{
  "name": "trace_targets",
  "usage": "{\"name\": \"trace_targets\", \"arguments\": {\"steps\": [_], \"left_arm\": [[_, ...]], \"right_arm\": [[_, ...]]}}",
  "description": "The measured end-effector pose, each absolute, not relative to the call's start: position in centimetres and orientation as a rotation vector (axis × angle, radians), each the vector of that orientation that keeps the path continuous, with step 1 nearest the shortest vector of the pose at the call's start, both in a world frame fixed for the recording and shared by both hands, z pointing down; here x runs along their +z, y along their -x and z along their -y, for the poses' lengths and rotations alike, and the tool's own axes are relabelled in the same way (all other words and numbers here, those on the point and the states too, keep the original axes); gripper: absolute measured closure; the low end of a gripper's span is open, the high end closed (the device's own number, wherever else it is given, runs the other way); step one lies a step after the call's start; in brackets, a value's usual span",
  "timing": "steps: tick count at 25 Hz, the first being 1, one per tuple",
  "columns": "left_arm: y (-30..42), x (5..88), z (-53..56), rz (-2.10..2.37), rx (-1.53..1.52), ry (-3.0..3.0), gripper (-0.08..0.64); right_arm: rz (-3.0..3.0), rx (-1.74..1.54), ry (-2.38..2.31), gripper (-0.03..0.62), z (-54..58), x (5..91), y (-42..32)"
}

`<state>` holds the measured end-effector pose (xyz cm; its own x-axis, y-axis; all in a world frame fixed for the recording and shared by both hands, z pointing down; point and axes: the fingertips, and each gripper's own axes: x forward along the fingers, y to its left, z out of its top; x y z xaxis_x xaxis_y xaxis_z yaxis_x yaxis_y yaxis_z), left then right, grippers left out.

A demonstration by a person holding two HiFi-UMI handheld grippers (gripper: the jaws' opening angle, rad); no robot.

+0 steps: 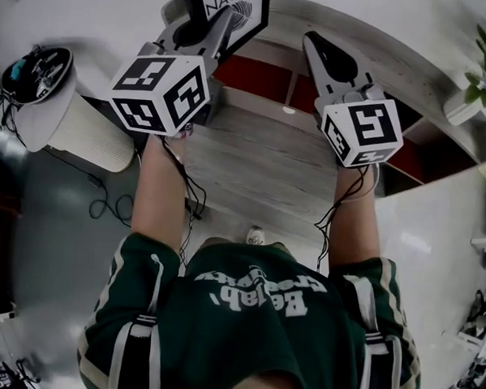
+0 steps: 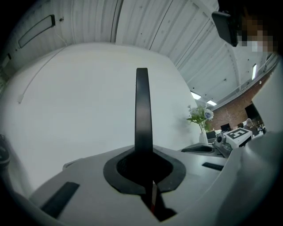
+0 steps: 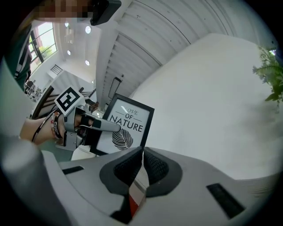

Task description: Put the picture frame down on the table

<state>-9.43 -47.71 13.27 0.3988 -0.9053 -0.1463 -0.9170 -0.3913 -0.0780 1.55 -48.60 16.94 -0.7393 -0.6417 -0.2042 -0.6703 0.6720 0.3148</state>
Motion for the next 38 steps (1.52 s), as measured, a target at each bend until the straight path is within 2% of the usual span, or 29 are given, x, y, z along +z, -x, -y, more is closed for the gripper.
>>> {"name": "trace_targets", "arguments": {"steps": [19, 38], "left_arm": [[10.2, 15.8, 56.5, -1.569, -0.007, 2.635, 0.532], [9.6, 16.4, 59.3, -1.477, 0.094, 2.689, 0.532]], "right_arm": [[-2.802, 0.556, 1.208, 0.553, 55.5, 16.9, -0.7], [-2.816, 0.533, 1.337, 0.553, 57.9, 17.3, -0.6]]}}
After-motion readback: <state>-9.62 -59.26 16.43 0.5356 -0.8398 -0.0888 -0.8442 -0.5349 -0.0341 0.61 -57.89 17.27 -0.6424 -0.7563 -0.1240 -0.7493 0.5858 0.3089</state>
